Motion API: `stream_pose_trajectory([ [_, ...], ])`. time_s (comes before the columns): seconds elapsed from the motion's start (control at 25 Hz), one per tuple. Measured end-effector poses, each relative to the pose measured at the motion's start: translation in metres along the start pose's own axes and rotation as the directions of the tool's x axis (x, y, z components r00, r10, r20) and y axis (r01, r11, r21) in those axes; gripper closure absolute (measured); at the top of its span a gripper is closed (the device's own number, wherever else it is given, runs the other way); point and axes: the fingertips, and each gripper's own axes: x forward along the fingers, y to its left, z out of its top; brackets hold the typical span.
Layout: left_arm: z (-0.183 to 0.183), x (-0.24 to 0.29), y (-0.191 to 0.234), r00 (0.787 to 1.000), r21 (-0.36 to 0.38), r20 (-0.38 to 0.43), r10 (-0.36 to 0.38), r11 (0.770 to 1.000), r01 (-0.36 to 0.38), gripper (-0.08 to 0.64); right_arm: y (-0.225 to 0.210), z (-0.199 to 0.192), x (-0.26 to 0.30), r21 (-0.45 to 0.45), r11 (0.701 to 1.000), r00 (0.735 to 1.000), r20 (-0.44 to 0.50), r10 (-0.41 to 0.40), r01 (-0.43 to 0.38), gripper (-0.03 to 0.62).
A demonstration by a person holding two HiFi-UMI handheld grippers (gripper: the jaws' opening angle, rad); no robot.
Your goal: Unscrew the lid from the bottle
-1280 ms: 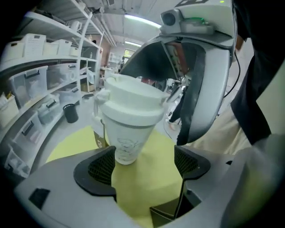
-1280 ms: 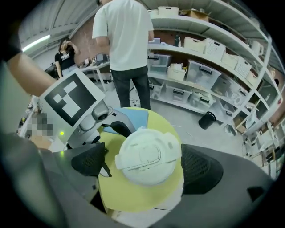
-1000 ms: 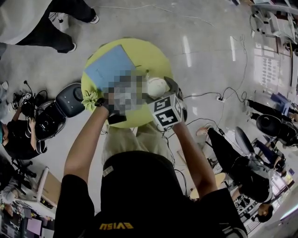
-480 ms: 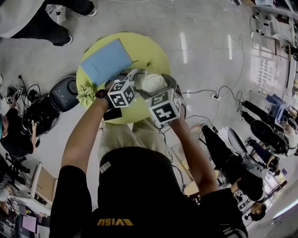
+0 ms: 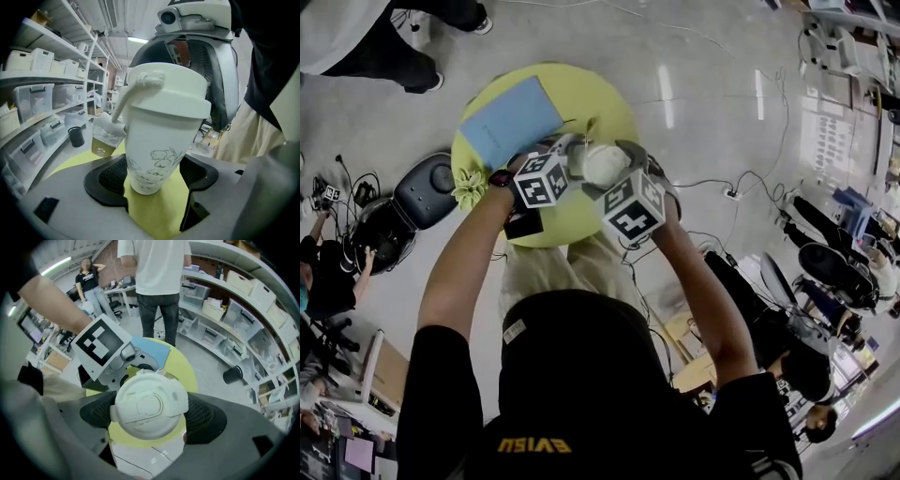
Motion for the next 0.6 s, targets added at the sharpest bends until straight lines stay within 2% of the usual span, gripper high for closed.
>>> stream_pose_trajectory([
  [0.08, 0.0011, 0.0000, -0.0002, 1.000, -0.002, 0.001, -0.002, 1.000, 0.002, 0.195, 0.0021, -0.0011, -0.0007, -0.099, 0.995, 0.999, -0.021, 0.025, -0.027, 0.147],
  [0.24, 0.0080, -0.0009, -0.0006, 1.000, -0.005, 0.002, -0.003, 1.000, 0.003, 0.195, 0.0039, -0.0039, -0.0069, -0.252, 0.966, 0.997, -0.051, 0.050, -0.061, 0.147],
  [0.4, 0.0078, -0.0011, 0.0009, 1.000, -0.005, 0.004, -0.003, 1.000, 0.003, 0.195, 0.0070, -0.0047, -0.0062, -0.394, 0.913, 0.993, -0.075, 0.086, -0.109, 0.147],
  [0.48, 0.0043, -0.0010, 0.0008, 1.000, -0.007, 0.003, -0.003, 1.000, 0.003, 0.195, 0.0093, -0.0048, -0.0027, -0.434, 0.893, 0.992, -0.084, 0.095, -0.122, 0.147],
  [0.6, 0.0013, -0.0012, 0.0003, 1.000, -0.011, 0.003, -0.005, 1.000, 0.005, 0.195, 0.0109, -0.0041, -0.0006, -0.439, 0.890, 0.992, -0.079, 0.100, -0.125, 0.147],
])
